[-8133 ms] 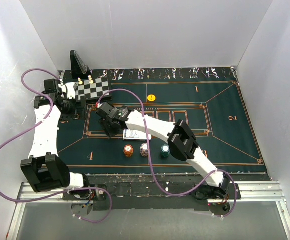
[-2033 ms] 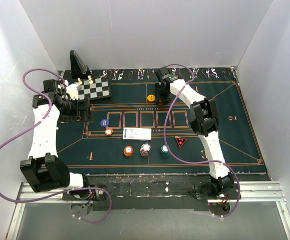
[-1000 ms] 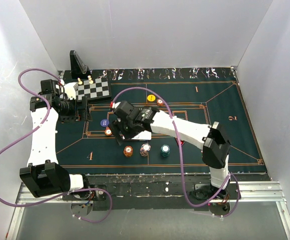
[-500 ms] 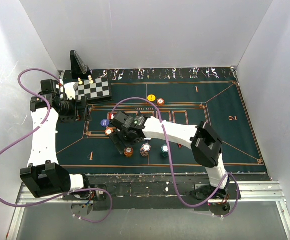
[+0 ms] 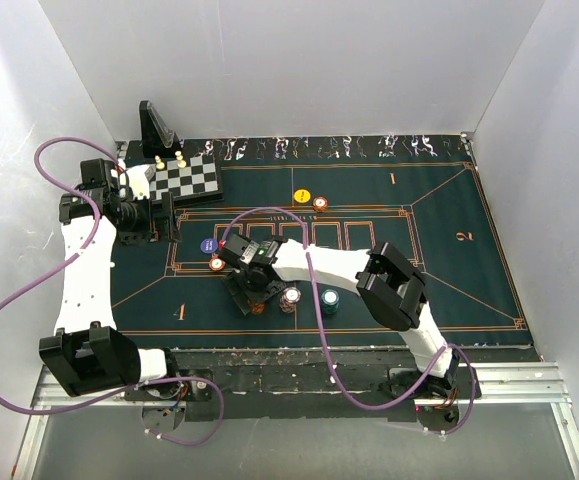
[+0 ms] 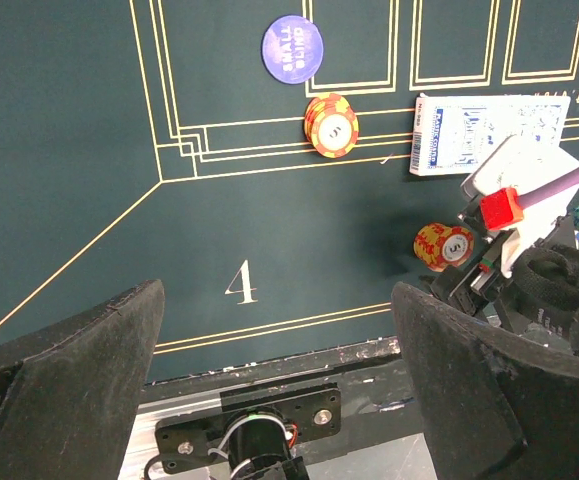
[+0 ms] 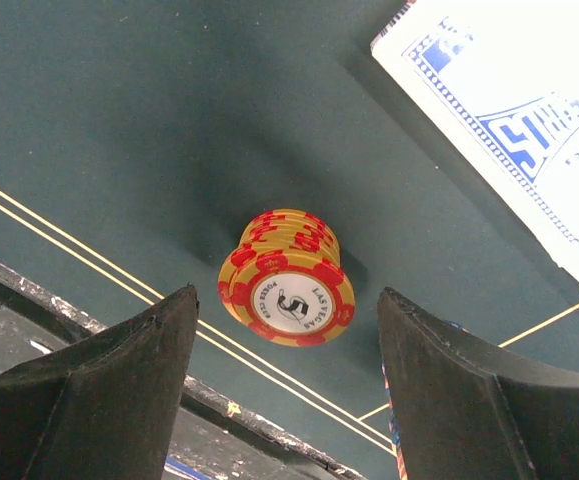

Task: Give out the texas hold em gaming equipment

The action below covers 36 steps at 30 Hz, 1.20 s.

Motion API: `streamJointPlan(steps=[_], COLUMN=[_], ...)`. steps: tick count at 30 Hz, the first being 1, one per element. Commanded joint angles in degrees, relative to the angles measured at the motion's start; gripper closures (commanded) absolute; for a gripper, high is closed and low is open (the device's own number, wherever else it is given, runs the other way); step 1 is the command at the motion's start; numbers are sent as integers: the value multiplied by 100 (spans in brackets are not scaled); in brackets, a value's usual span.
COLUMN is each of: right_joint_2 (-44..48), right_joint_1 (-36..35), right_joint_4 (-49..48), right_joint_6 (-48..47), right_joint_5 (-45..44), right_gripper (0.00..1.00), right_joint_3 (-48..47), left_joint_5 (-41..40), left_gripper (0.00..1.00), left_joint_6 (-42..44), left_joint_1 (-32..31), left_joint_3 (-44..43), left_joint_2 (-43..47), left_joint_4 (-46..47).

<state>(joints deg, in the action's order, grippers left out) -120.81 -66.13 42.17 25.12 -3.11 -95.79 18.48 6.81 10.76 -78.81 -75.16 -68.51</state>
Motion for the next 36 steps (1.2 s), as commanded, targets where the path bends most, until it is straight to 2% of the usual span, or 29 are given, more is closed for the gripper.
streamJointPlan(steps=[1, 10, 36], right_joint_2=[-118, -179, -179], right_joint_1=[-23, -23, -23], right_joint_4=[-34, -25, 107], right_joint_6=[-16, -16, -43], right_joint_5=[57, 21, -66], right_gripper=[23, 33, 51], right_joint_3=[-133, -168, -327], left_joint_5=[-64, -90, -37], left_gripper=[2, 2, 2], left_joint_6=[14, 31, 84], left_joint_1=[13, 22, 31], left_joint_3=[-153, -135, 32], left_joint_2=[247, 273, 387], left_joint_4=[66, 75, 145])
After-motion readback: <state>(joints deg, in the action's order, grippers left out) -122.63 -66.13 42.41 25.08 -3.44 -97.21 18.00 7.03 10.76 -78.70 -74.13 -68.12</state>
